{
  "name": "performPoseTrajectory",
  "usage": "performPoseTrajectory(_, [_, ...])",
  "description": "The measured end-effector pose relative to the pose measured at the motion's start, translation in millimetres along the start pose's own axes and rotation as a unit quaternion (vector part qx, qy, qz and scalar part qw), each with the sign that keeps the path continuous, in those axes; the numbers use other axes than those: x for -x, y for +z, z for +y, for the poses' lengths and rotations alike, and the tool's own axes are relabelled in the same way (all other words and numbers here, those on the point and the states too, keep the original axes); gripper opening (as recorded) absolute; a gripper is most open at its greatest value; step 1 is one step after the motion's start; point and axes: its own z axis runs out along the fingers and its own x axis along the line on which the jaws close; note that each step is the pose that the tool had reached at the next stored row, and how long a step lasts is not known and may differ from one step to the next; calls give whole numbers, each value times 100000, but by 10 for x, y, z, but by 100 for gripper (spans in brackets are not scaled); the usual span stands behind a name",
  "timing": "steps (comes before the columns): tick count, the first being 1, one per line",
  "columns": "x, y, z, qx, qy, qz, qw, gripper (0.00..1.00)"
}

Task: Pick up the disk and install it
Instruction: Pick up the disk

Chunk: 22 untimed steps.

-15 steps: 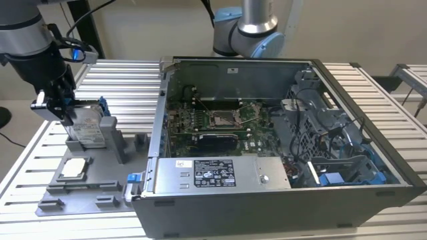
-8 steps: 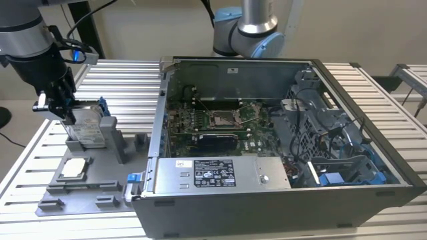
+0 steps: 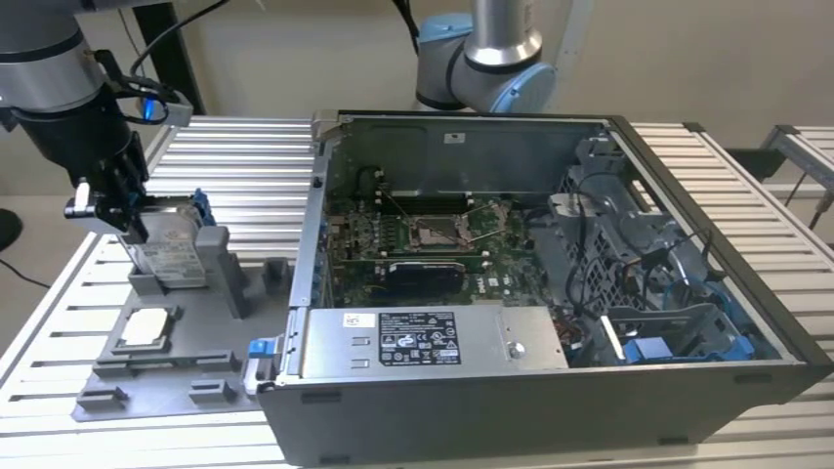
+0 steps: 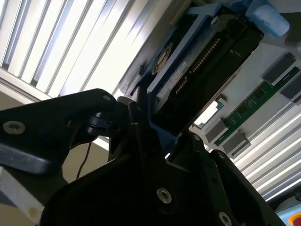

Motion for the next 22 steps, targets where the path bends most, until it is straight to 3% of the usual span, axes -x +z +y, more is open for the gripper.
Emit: performPoseTrajectory(22, [-10, 6, 0, -5, 0, -31, 100000, 100])
